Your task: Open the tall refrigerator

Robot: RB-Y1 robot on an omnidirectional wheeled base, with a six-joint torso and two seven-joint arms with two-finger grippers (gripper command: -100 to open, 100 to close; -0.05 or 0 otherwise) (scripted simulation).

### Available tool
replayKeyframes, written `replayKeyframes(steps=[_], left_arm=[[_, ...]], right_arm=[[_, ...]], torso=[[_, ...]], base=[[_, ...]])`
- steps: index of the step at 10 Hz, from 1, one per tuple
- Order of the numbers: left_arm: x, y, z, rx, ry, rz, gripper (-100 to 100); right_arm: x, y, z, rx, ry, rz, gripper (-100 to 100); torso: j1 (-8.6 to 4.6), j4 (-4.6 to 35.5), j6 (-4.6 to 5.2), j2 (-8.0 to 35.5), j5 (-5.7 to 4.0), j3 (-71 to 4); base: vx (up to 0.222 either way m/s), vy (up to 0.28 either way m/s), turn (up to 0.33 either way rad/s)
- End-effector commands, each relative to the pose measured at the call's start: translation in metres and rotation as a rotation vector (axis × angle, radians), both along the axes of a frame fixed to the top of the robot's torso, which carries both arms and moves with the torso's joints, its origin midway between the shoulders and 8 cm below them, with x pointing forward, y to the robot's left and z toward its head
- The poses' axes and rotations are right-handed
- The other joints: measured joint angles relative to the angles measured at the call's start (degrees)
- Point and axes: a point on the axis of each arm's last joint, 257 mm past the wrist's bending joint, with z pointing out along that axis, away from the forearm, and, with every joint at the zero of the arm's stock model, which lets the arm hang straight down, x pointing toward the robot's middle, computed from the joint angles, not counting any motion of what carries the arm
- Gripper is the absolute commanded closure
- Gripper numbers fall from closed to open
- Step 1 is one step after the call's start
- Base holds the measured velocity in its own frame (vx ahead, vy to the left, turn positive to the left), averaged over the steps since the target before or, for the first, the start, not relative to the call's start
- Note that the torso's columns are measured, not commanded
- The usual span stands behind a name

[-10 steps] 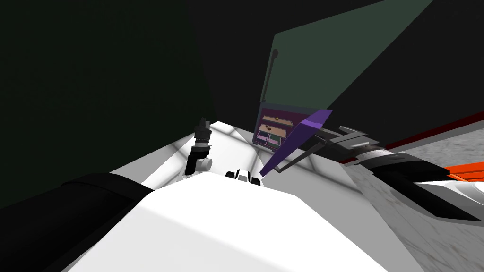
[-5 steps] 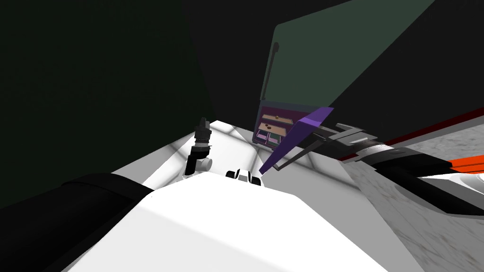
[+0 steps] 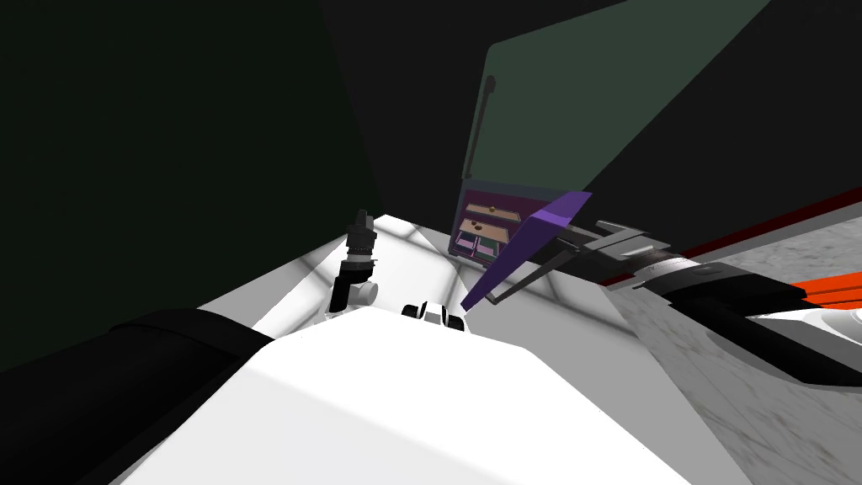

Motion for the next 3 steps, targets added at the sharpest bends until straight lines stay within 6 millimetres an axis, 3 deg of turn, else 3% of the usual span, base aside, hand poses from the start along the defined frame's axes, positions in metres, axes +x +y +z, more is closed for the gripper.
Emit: replayKeyframes(steps=[1, 3], left_arm=[[0.0000, 0.0000, 0.0000, 0.000, 0.000, 0.000, 0], [0.0000, 0.0000, 0.0000, 0.000, 0.000, 0.000, 0]], right_arm=[[-0.0001, -0.0006, -0.0013, 0.000, 0.002, -0.001, 0], [-0.0003, -0.0014, -0.0031, 0.000, 0.006, -0.003, 0]], torso=[[-0.07, -0.05, 0.02, -0.01, -0.07, 0.01], [-0.16, -0.12, 0.02, -0.09, -0.13, -0.04]], base=[[0.000, 0.000, 0.000], [0.000, 0.000, 0.000]])
